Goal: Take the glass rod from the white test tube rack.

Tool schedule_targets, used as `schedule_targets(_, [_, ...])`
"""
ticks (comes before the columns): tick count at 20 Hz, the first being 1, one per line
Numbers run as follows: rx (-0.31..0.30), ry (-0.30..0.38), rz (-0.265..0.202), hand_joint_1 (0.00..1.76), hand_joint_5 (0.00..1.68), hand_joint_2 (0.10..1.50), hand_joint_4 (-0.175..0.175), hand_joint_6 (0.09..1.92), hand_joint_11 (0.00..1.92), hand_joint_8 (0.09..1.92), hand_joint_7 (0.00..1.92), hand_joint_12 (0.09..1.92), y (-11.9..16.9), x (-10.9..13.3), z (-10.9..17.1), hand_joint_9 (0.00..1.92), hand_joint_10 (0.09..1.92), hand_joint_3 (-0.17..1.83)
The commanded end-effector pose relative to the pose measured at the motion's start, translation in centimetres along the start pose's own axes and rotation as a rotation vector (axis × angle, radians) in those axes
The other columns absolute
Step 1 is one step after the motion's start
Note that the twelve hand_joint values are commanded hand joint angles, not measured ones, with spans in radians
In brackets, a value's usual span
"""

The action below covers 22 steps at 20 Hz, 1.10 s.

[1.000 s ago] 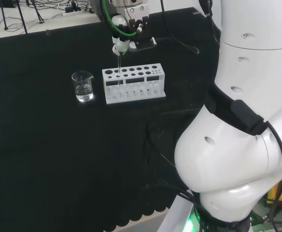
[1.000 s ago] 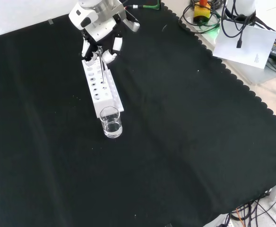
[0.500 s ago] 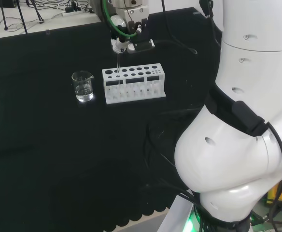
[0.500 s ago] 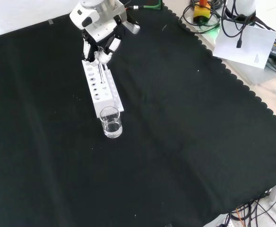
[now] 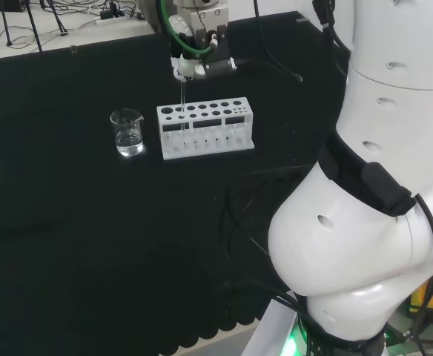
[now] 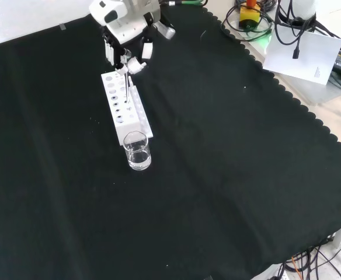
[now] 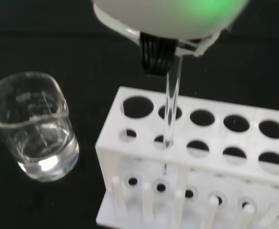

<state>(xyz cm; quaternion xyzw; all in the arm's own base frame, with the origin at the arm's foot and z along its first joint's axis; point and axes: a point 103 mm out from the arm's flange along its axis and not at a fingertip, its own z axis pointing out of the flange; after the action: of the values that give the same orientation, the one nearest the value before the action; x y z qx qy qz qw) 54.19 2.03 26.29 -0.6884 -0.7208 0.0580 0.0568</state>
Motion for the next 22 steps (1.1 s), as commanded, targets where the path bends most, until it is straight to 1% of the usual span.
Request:
schedule_targets(1, [-0.056,0.01,0.011,1.33,1.3,0.53,-0.175,0.5,1.73,1.03,1.28,0.37,-0.9,0.5,-3.4,1.62,0.7,0.91])
schedule_targets(4, [-0.049,-0.009,0.011,1.33,1.32,0.52,-0.175,0.48,1.75,1.02,1.29,0.35,-1.5,0.9,-5.2,1.64,0.68,0.92])
schedule_targets(9, [-0.064,-0.028,0.012,1.33,1.34,0.5,-0.175,0.46,1.76,1.02,1.29,0.34,-3.3,1.4,-8.7,1.65,0.66,0.94])
schedule_targets(13, [-0.101,-0.037,0.006,1.33,1.34,0.5,-0.175,0.46,1.76,1.02,1.3,0.33,-4.8,1.9,-11.3,1.65,0.66,0.95])
schedule_targets(16, [-0.152,-0.035,-0.014,1.33,1.34,0.5,-0.175,0.45,1.77,1.02,1.3,0.33,-6.1,2.7,-13.5,1.66,0.66,0.95])
schedule_targets(19, [-0.165,-0.033,-0.026,1.33,1.35,0.5,-0.175,0.45,1.77,1.02,1.3,0.33,-6.6,3.3,-14.3,1.66,0.66,0.95])
schedule_targets(22, [-0.171,-0.031,-0.031,1.33,1.35,0.5,-0.175,0.45,1.77,1.02,1.3,0.33,-6.9,3.3,-14.5,1.66,0.65,0.95])
